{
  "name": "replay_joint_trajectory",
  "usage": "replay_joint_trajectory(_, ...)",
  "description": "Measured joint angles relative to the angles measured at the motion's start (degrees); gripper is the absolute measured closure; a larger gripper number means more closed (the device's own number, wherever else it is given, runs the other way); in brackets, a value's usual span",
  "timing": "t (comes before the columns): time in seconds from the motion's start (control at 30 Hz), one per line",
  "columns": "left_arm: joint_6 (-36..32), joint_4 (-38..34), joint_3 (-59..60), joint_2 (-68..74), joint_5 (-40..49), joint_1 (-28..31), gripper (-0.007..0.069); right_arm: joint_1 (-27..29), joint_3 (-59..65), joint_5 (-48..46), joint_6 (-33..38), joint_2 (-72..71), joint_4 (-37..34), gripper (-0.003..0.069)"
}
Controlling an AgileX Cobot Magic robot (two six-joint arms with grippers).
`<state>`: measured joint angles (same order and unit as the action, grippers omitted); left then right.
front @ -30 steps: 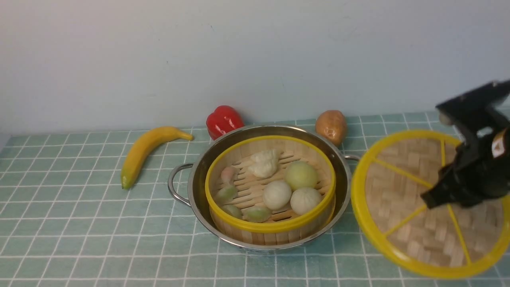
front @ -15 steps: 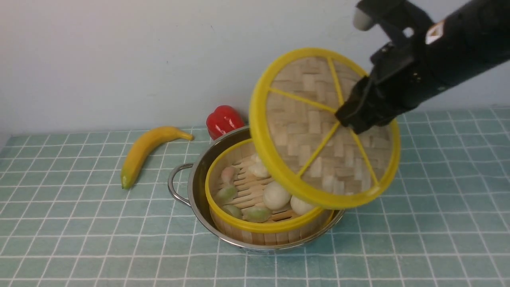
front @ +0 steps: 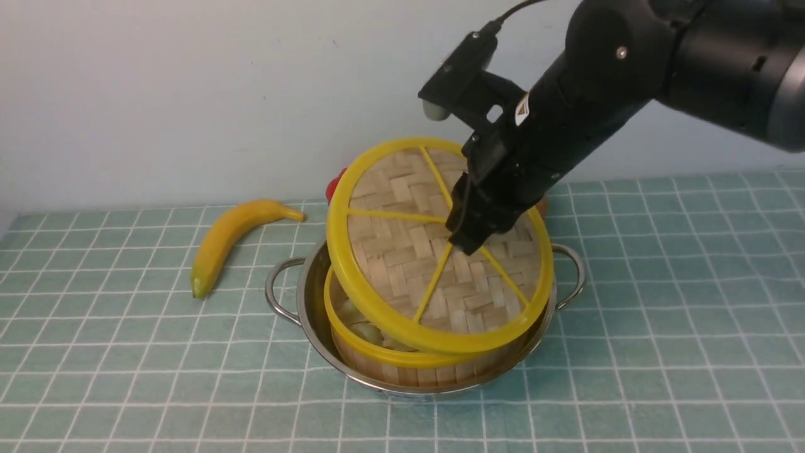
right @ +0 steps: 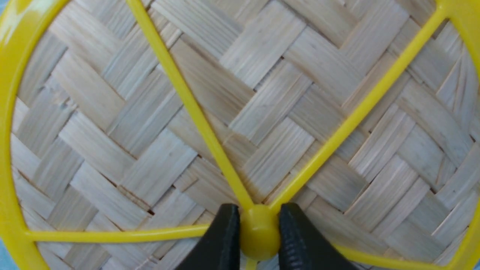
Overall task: Place the steamer in the pot on the blue tablecloth, and put the lid on the steamer.
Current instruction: 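Place the bamboo steamer lid onto the steamer basket in the pot with the right gripper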
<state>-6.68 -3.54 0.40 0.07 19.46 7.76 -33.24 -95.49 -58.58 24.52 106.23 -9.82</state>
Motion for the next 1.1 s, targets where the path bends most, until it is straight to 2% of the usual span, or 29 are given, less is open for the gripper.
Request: replay_joint_trajectory(1.1,0.00,0.00,0.00,0.00,0.00,0.00,0.0413,0.00,0.00,5.82,1.14,4.22,1.16,0.0511)
